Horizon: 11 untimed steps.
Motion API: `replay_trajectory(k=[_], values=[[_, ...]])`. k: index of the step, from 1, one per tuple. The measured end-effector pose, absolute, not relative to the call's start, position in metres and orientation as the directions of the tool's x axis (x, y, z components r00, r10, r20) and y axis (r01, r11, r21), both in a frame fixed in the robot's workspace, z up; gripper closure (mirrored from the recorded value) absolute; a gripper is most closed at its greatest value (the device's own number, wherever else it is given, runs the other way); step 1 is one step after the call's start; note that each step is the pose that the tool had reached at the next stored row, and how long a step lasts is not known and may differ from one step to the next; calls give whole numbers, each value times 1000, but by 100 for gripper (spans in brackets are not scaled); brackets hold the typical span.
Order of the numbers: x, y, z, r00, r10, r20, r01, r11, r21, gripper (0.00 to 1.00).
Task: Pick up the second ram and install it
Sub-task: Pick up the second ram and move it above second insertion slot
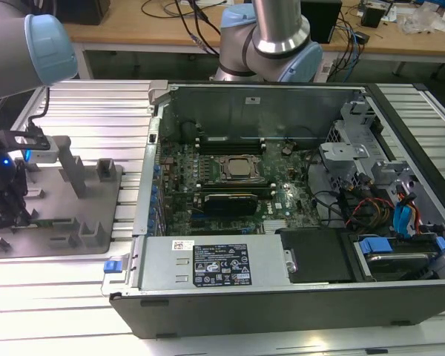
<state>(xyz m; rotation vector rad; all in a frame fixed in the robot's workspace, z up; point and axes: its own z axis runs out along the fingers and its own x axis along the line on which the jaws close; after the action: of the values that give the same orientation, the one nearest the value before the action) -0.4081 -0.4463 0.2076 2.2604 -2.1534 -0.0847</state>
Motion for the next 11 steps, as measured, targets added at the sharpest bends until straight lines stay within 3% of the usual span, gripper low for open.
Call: replay_trajectory(k=[1, 2, 11], values=[[-408, -446, 208, 48, -999, -26, -998, -49, 51, 83], [-408, -446, 208, 48, -999, -26, -998, -49, 51, 90], [-408, -446, 207, 26, -999, -26, -998, -28, 51, 90]])
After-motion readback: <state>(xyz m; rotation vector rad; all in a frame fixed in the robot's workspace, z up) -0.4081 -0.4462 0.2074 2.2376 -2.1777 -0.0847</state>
